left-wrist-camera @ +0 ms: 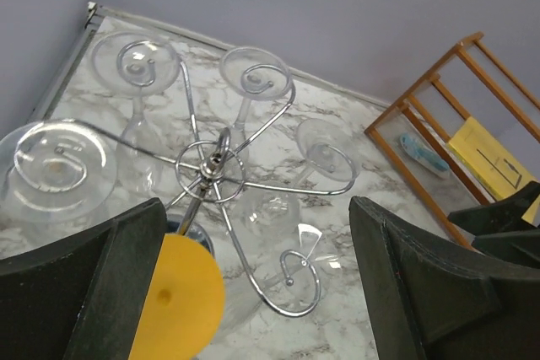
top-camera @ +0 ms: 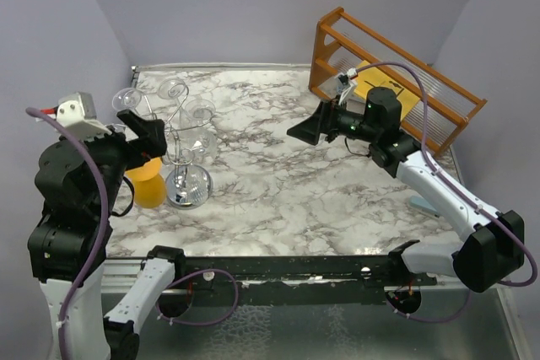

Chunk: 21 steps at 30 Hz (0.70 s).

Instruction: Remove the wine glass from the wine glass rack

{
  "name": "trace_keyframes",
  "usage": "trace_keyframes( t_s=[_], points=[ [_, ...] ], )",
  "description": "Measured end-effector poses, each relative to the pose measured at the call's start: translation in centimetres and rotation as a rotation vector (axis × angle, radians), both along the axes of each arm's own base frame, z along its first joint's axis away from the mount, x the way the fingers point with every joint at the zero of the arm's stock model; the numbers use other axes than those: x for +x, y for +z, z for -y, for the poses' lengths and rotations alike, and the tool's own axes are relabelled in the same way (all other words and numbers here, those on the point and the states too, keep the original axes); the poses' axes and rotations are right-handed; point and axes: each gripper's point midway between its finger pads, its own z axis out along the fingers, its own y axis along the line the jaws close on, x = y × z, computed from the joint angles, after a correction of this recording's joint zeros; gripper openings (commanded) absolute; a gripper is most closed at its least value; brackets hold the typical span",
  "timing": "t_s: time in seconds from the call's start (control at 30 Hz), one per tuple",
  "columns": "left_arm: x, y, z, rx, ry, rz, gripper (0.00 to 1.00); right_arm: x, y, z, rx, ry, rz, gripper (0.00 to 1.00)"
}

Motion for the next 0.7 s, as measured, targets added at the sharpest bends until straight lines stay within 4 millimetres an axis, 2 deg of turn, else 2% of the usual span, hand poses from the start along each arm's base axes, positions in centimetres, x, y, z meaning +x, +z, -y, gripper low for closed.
trace_keyframes(
  t_s=[0.2,0.33,0.57,0.63,0.7],
  points=[
    [-2.4,-2.1,-2.5,-0.059,0.154,-0.051,0.88,-0.5,-0.1,0.2,0.002,0.004,0.0,0.99],
    [-4.1,-4.2,-3.9,-0.109,0.25,-0.076,0.75,-0.7,-0.4,0.3,0.0,0.005,-0.003,0.99],
    [-5.0,-6.8,-4.6,-0.267,0.357,-0.085,0.68,-1.2,-0.9,0.5,-0.005,0.004,-0.011,0.99],
    [-4.9,-7.7,-4.7,-0.307,0.383,-0.097,0.61,-1.4,-0.7,0.7,-0.004,0.002,-0.004,0.99],
    [-4.7,-8.3,-4.7,-0.335,0.402,-0.115,0.49,-1.5,-0.5,0.8,-0.004,-0.001,0.007,0.99]
  ],
)
